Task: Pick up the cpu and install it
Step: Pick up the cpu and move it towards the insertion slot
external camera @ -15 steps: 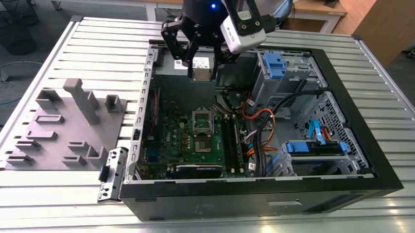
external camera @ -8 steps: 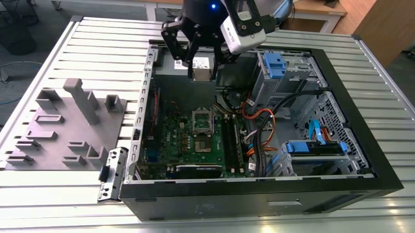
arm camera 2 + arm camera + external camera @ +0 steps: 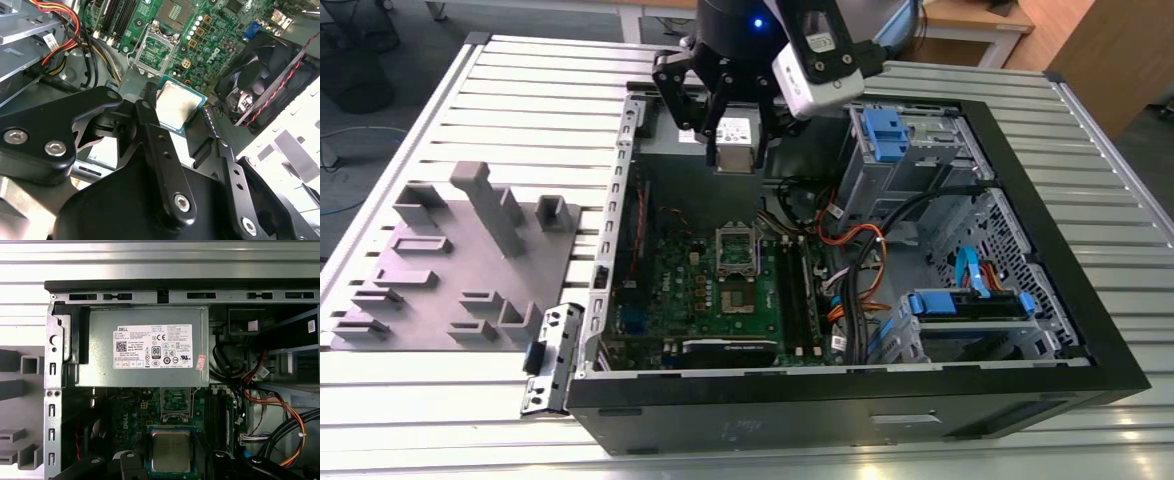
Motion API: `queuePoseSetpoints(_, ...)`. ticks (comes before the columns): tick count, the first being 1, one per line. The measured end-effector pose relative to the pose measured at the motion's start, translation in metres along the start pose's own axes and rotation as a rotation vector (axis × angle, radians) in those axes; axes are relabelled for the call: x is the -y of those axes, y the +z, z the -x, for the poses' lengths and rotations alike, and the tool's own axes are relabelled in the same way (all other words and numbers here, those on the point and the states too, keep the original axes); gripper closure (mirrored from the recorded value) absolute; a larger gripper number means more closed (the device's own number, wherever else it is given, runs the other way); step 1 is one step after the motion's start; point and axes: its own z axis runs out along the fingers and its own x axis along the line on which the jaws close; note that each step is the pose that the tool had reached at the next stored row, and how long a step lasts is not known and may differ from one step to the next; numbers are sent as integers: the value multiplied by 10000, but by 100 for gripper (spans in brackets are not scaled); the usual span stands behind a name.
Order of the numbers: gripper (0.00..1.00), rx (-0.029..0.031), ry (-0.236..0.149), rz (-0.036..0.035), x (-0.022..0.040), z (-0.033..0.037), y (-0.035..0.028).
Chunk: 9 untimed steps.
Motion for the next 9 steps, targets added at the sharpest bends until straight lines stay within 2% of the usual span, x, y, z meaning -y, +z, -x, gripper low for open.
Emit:
queuePoseSetpoints(3,53,-1,0,-1,1,1,30)
queuePoseSetpoints(9,53,0,0,0,1,1,37)
